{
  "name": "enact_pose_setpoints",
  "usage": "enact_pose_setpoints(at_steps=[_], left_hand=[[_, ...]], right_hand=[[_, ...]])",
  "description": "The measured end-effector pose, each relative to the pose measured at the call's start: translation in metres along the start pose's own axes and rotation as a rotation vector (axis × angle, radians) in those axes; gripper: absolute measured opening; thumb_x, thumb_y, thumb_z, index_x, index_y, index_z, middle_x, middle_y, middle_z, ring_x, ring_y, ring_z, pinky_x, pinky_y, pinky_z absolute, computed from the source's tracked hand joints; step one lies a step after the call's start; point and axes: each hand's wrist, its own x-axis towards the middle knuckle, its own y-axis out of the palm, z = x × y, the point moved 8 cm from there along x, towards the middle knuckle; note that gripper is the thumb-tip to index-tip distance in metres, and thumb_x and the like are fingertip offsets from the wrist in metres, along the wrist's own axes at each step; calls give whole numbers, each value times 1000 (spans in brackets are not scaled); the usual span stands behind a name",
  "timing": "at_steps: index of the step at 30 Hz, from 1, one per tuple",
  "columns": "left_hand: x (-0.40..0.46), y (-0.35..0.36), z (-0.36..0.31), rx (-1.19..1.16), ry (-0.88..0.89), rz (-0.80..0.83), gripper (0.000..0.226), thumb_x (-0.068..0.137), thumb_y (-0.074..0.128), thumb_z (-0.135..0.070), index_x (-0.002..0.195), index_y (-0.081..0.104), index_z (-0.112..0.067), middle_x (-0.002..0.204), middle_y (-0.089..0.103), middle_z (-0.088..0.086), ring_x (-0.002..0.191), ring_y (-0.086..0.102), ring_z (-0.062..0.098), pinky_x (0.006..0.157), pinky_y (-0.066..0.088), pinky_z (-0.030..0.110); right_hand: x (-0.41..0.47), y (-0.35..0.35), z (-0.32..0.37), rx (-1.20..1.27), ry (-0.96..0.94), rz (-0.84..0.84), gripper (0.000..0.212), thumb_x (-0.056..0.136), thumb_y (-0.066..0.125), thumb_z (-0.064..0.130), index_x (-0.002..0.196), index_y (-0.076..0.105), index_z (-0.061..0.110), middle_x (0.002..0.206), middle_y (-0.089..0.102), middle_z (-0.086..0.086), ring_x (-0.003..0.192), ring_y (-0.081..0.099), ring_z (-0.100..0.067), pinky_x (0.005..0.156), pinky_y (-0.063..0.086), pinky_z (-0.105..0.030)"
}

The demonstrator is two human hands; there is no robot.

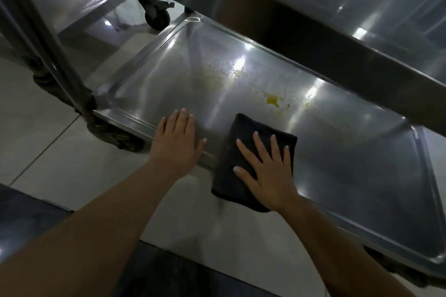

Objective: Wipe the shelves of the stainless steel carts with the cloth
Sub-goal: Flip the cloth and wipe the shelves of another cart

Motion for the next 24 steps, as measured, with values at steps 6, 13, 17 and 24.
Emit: enact_pose_setpoints(at_steps=[6, 13, 17, 24], left_hand=[[9, -8, -2, 182, 81, 53, 89, 87, 13, -71, 149, 20, -7, 156, 21, 15, 139, 24, 32, 111, 23, 45], [10, -10, -4, 173, 107, 99, 91, 87, 17, -72, 149, 15, -6, 157, 16, 17, 141, 19, 32, 114, 20, 48], [12, -24, -3, 232, 65, 41, 105, 77, 26, -83, 148, 21, -6, 151, 31, 11, 137, 25, 29, 112, 17, 49], [25, -25, 74, 72, -295, 159, 150, 42, 29, -104, 152, -3, -6, 161, -1, 14, 146, -4, 39, 110, -6, 65]], right_hand=[[-5, -9, -87, 20, 380, 124, 77, 80, 4, 82, 148, -9, 48, 162, -13, -7, 147, -11, -36, 115, -4, -61], [30, -8, -40, -38, 288, 153, 89, 65, -4, 90, 143, -21, 51, 160, -18, -9, 145, -12, -44, 112, -5, -67], [38, 0, 26, -20, 84, 96, 69, 72, -6, 86, 131, -29, 61, 161, -19, -1, 145, -17, -38, 111, -11, -63], [10, -2, -29, -74, 188, 157, 61, 82, -5, 69, 136, -27, 51, 161, -19, 1, 146, -17, -32, 116, -5, -60]])
